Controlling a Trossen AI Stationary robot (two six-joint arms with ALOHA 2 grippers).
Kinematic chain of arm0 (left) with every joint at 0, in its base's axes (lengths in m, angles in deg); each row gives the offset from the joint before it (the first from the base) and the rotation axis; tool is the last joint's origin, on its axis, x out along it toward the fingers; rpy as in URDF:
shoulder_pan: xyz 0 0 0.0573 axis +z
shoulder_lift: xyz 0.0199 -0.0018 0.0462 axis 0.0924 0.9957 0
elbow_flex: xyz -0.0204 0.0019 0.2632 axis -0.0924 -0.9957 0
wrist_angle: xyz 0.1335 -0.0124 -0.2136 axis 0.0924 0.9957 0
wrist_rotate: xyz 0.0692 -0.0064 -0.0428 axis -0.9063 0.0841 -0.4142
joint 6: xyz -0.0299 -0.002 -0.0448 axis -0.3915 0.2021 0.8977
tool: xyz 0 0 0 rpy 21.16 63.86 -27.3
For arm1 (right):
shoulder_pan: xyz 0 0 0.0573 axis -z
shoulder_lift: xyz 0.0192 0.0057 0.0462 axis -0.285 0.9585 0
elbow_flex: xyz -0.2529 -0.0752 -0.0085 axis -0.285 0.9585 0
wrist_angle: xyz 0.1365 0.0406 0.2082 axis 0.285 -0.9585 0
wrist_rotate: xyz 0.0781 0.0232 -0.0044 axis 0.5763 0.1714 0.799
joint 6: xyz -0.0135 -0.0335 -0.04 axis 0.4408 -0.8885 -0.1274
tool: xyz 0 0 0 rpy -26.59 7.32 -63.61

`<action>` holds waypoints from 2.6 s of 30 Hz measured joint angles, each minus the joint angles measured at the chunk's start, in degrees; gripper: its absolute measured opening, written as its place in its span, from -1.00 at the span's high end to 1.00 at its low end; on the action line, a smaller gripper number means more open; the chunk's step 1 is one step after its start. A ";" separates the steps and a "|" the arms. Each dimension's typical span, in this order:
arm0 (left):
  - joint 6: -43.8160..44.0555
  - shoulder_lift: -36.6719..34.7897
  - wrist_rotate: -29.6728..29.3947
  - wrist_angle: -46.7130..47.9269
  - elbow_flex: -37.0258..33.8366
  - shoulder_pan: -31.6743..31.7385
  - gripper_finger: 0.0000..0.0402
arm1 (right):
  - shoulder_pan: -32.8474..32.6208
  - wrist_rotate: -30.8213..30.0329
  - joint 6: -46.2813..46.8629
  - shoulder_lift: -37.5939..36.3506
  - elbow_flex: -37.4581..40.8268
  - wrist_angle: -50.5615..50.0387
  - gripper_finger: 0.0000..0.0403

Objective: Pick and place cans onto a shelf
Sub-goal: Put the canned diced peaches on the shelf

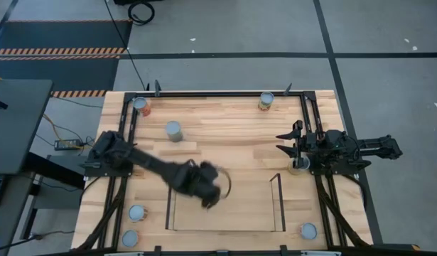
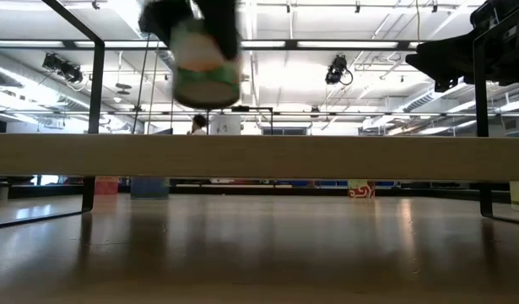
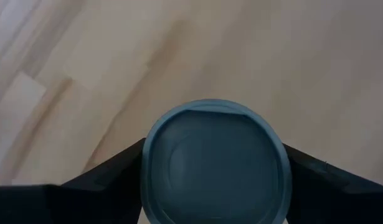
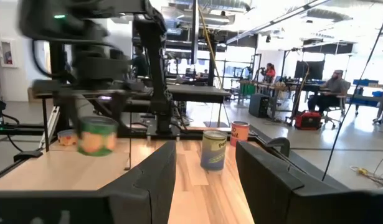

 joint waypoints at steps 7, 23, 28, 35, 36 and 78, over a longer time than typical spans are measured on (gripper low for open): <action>-5.63 0.75 -0.49 8.39 0.02 -0.13 -0.45 | -0.02 0.03 -0.01 -0.01 0.00 0.54 0.14; -16.21 -6.01 -0.04 -5.22 -18.10 0.34 -0.45 | -0.02 0.07 0.02 0.00 0.00 0.84 0.14; -17.64 -10.16 2.89 -6.42 -22.44 0.38 -0.48 | -0.02 0.07 0.02 0.00 0.00 0.84 0.14; -19.12 -10.88 6.55 -14.12 -25.92 -0.15 -0.57 | -0.02 0.07 0.02 0.00 0.00 0.84 0.14; -19.12 -10.91 6.56 -14.63 -26.16 -0.24 -0.57 | -0.01 0.07 0.02 0.00 0.00 0.84 0.14; -25.66 -10.86 10.35 -9.33 -19.27 1.74 -0.83 | 0.00 0.08 0.02 0.00 0.00 0.84 0.14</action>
